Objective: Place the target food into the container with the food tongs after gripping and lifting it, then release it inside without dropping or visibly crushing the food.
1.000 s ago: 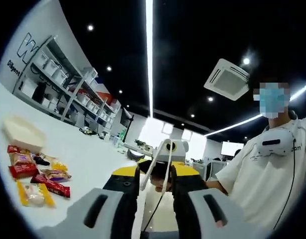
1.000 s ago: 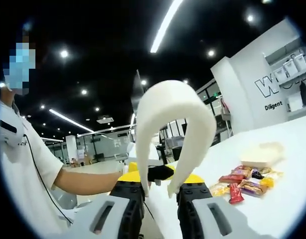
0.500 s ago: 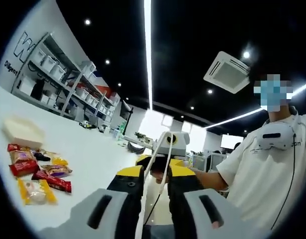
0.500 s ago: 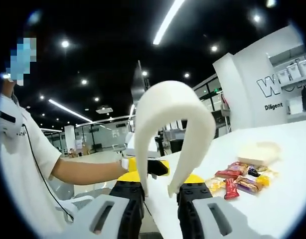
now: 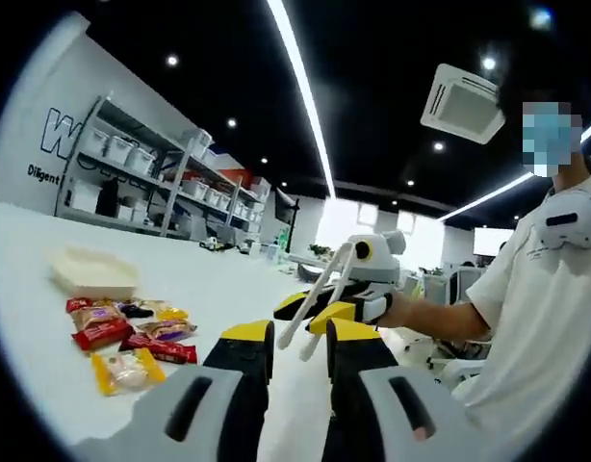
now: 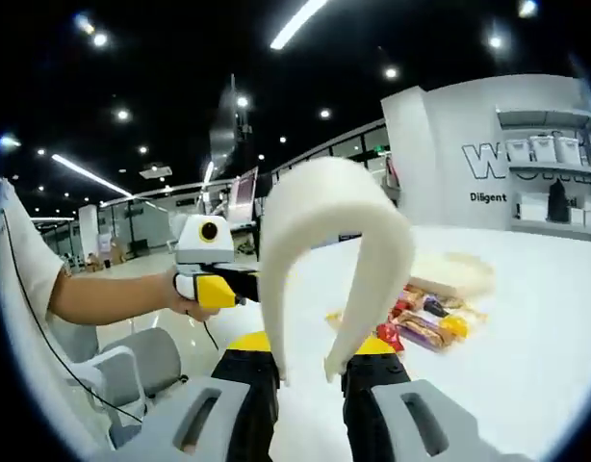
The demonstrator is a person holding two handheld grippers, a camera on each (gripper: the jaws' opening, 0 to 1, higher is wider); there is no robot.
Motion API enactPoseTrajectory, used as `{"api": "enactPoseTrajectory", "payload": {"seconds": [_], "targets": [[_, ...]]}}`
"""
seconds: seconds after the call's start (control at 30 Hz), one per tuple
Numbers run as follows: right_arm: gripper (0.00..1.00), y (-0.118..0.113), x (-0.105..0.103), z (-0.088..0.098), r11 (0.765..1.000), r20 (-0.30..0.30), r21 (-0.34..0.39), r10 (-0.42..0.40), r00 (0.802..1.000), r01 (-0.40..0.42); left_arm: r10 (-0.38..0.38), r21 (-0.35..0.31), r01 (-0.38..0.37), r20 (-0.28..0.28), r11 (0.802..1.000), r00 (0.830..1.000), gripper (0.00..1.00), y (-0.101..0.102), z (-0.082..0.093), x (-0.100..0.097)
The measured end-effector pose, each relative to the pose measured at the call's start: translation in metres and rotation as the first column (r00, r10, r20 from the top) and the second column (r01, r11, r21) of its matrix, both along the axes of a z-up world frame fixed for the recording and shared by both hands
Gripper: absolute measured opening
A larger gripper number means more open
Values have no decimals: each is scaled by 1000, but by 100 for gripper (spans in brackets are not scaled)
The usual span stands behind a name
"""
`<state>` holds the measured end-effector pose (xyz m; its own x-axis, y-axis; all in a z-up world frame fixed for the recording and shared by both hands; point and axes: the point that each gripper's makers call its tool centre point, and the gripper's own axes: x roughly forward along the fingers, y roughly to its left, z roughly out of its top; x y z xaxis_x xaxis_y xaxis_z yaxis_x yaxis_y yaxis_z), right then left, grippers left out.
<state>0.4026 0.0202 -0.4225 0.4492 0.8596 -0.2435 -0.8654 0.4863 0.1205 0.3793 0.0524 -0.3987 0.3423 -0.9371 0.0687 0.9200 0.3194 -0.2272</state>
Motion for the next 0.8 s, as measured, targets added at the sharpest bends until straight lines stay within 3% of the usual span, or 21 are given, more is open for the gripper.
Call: {"api": "enactPoseTrajectory", "payload": {"seconds": [0.07,0.17,0.37,0.53,0.63,0.67,0.8], "targets": [[18,-1,4,-6,999,-12,-32,-17,1000,16,16,-23,-17,-34,1000,999,30,1,-4,4],[17,-1,10,-6,999,-1,-35,-35,999,35,92,14,-92,18,996,996,33,6,-10,16],[16,-5,21,-4,998,1,-18,-64,998,64,223,59,-226,59,972,973,34,23,-17,37],[17,-4,31,-3,997,-3,0,-79,997,79,381,107,-401,169,910,909,36,49,-20,66],[17,-3,34,-2,996,8,-2,-85,996,85,460,82,-485,211,871,862,46,59,-16,79],[17,-2,36,-2,997,7,-3,-83,996,83,474,69,-497,218,865,853,48,61,-15,82],[18,-1,38,-4,997,-9,-2,-77,997,77,484,78,-507,204,858,851,50,65,-21,87]]}}
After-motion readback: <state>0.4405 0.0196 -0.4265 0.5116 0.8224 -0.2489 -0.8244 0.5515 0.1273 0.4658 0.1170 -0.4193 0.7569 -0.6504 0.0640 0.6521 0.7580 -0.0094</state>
